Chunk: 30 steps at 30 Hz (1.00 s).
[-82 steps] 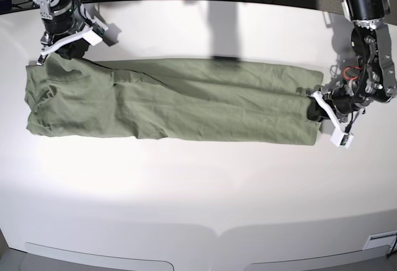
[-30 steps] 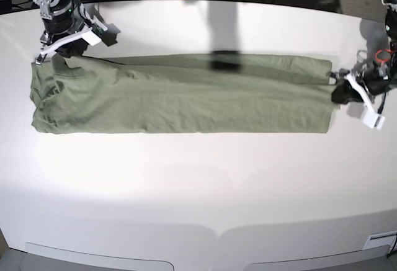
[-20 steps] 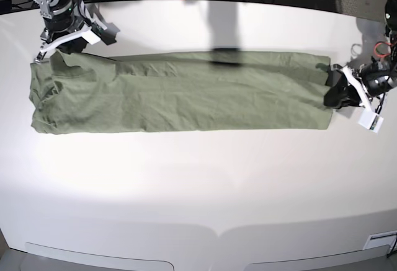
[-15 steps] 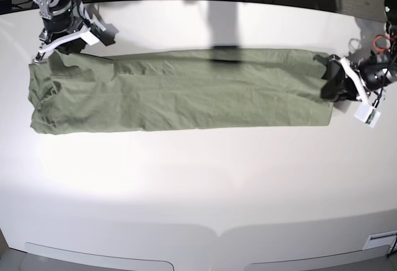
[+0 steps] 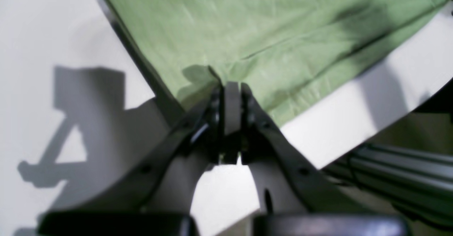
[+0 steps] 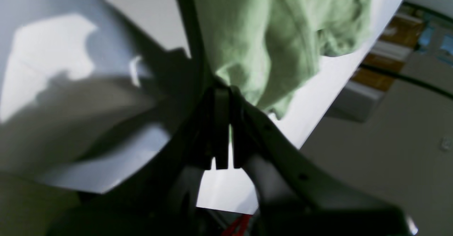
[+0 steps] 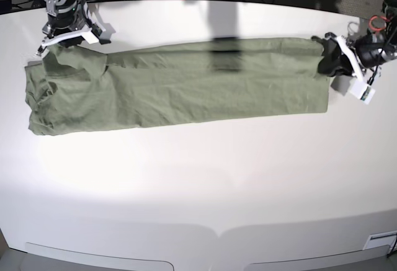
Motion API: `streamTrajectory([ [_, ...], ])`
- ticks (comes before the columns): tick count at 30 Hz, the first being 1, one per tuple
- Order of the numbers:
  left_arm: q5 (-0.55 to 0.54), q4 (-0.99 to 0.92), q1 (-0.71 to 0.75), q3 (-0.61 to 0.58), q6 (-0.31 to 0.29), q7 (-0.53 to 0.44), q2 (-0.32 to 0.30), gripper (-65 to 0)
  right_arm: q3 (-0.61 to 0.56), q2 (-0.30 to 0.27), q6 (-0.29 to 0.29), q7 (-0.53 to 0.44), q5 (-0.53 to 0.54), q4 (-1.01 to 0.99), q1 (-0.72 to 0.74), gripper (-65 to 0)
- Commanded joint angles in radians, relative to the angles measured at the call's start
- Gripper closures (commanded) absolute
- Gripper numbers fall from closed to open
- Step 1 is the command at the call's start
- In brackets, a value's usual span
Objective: Fold the T-shirt properly
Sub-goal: 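Pull the strip end with the left gripper to stretch the strip, then move both grippers onto the strip's edge and pinch the fabric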
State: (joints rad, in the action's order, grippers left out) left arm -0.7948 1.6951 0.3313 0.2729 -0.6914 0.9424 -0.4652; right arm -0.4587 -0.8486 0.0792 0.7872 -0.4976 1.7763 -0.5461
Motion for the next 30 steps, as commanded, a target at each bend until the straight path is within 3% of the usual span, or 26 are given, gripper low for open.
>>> streamTrajectory([
  [1, -0.018, 0.015, -0.001, 0.007, -0.007, -0.023, -0.014, 0.0, 0.008, -0.005, 0.018, -0.003, -0.019, 0.007, 0.003, 0.0],
  [4, -0.017, 0.015, 0.002, 0.007, -0.007, -0.022, 0.002, 0.0, 0.008, 0.027, 0.018, -0.004, -0.020, 0.006, 0.003, 0.0],
  [10, -0.014, 0.013, 0.000, 0.007, -0.007, -0.023, 0.101, 0.0, 0.008, 0.061, 0.018, -0.003, -0.022, 0.006, 0.003, 0.0],
  [16, 0.219, 0.013, -0.001, 0.007, -0.007, -0.066, 0.090, -0.5, 0.008, 0.065, 0.018, -0.003, -0.023, 0.006, 0.003, 0.0],
  [18, 0.291, 0.012, 0.002, 0.007, -0.007, -0.093, 0.082, -13.1, 0.008, 0.065, 0.018, -0.004, -0.022, 0.006, 0.003, 0.0],
  [20, 0.348, 0.012, 0.002, 0.007, -0.007, -0.107, 0.082, -21.0, 0.008, 0.065, 0.018, -0.003, -0.022, 0.006, 0.003, 0.0],
  [27, 0.428, 0.012, -0.002, 0.007, -0.007, -0.106, 0.082, -22.6, 0.008, 0.065, 0.018, -0.002, -0.023, 0.006, 0.003, 0.0],
  [30, 0.419, 0.013, -0.014, 0.007, 0.031, -0.156, 0.082, -22.6, 0.008, 0.065, 0.018, -0.002, -0.023, 0.006, 0.003, 0.0],
])
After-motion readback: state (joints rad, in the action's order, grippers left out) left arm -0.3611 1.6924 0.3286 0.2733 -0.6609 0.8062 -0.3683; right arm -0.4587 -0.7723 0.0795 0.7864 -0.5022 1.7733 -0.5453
